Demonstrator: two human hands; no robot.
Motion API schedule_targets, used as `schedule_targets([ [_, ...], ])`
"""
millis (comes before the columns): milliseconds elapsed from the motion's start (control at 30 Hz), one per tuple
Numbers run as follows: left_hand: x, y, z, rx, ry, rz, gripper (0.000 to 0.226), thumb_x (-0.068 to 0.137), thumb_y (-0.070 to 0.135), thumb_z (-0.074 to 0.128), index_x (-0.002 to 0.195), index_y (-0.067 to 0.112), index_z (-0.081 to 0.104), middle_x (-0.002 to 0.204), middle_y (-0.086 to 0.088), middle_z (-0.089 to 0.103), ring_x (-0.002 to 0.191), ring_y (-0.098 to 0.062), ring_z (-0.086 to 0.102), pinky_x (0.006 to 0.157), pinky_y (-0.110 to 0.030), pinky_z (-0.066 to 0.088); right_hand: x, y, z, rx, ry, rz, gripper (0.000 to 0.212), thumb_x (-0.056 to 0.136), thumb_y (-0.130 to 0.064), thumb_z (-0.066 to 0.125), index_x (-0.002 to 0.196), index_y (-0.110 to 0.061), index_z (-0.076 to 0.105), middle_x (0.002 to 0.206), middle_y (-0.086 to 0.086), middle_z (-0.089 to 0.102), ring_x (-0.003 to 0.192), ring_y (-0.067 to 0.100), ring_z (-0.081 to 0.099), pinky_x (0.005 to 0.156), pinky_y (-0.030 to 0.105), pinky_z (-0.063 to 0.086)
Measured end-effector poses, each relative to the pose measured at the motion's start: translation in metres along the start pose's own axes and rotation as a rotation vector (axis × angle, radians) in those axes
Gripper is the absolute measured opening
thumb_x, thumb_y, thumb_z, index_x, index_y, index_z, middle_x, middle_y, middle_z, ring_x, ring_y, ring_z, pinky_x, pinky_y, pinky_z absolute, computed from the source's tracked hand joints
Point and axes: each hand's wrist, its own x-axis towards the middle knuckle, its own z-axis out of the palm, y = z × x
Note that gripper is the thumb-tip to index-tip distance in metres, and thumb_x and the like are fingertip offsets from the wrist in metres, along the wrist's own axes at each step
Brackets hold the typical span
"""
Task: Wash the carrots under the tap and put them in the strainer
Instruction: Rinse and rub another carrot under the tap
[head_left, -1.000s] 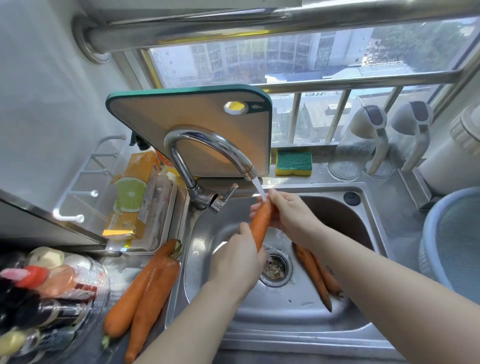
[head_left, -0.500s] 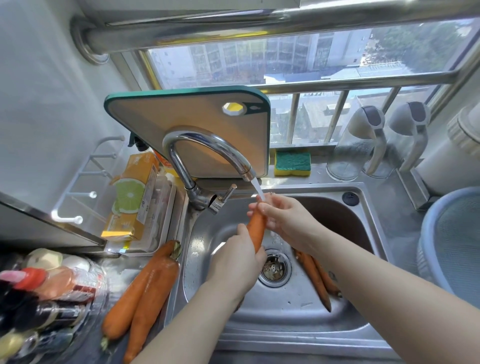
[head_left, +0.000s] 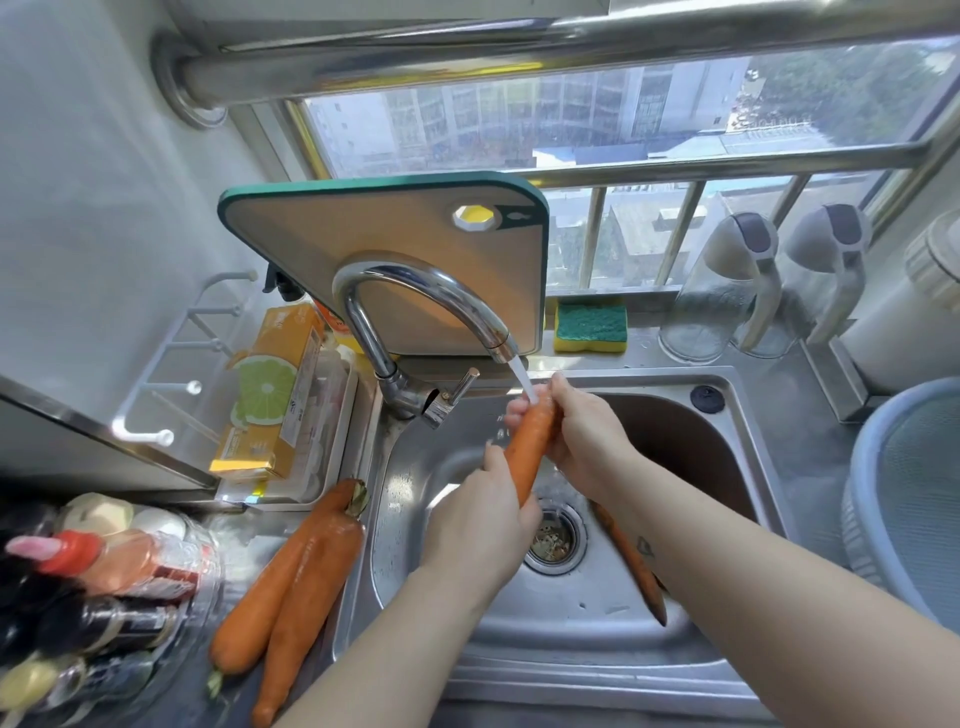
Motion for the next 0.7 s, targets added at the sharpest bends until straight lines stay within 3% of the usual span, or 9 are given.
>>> schedule_targets([
  [133,0.0,-0.007,0.002,-0.044,-0.022,-0.031,0.029,0.094,0.038,0.046,0.111,0.016,0.038,0.089,0.0,0.059,0.081,-0.027,0.064,0.067,-0.034,0.049,-0.005,0.007,-0.006,-0.031,-0.147,0.005,0.018,0.102,-0.012,0.041,0.108,-0.002,0.055,0.089,0.009,0.065,0.086,0.02,0.063,0.083,0.032,0.053],
  [233,-0.003,-0.006,0.007,0.031,0.0,-0.013,0.032,0.095,0.039,0.046,0.114,0.015,0.036,0.096,-0.004,0.063,0.084,-0.027,0.066,0.067,-0.034,0.048,-0.002,0.011,-0.003,-0.191,-0.081,-0.057,0.008,0.099,-0.007,0.046,0.099,-0.002,0.052,0.082,0.007,0.061,0.075,0.018,0.063,0.075,0.032,0.054],
  [333,-0.005,-0.005,0.01,0.067,0.032,-0.018,0.035,0.095,0.039,0.046,0.118,0.014,0.036,0.103,-0.005,0.064,0.091,-0.027,0.064,0.065,-0.031,0.042,0.001,0.013,0.006,-0.301,0.014,-0.064,0.01,0.099,-0.01,0.046,0.091,-0.004,0.049,0.074,0.008,0.056,0.064,0.018,0.059,0.067,0.034,0.053],
  [467,-0.004,-0.003,0.006,-0.024,-0.02,-0.014,0.034,0.094,0.039,0.047,0.115,0.014,0.038,0.095,-0.003,0.061,0.087,-0.027,0.063,0.068,-0.034,0.047,0.006,0.012,0.016,-0.251,0.156,-0.04,0.035,0.102,-0.023,0.038,0.071,-0.009,0.046,0.061,0.008,0.049,0.051,0.02,0.05,0.055,0.031,0.045],
  [567,0.0,-0.009,-0.001,-0.297,-0.201,-0.007,0.029,0.088,0.045,0.05,0.1,0.019,0.047,0.083,0.003,0.062,0.075,-0.02,0.062,0.068,-0.036,0.05,0.007,0.008,0.012,-0.108,0.143,0.056,0.041,0.103,-0.03,0.038,0.068,-0.01,0.045,0.057,0.007,0.047,0.049,0.019,0.046,0.054,0.029,0.045],
  [633,0.002,-0.014,-0.006,-0.665,-0.346,-0.011,0.024,0.089,0.041,0.052,0.092,0.017,0.052,0.078,-0.001,0.064,0.067,-0.019,0.062,0.072,-0.038,0.054,0.006,0.004,0.008,0.013,0.057,0.127,0.041,0.102,-0.032,0.039,0.066,-0.012,0.044,0.056,0.004,0.047,0.048,0.017,0.047,0.057,0.03,0.047],
  [700,0.0,-0.017,-0.009,-1.076,-0.505,-0.09,0.019,0.096,0.031,0.05,0.095,0.012,0.053,0.075,-0.005,0.061,0.059,-0.019,0.058,0.062,-0.031,0.052,0.005,0.002,0.006,0.175,-0.017,0.179,0.038,0.103,-0.028,0.037,0.068,-0.013,0.043,0.055,0.002,0.046,0.045,0.014,0.048,0.058,0.029,0.05],
])
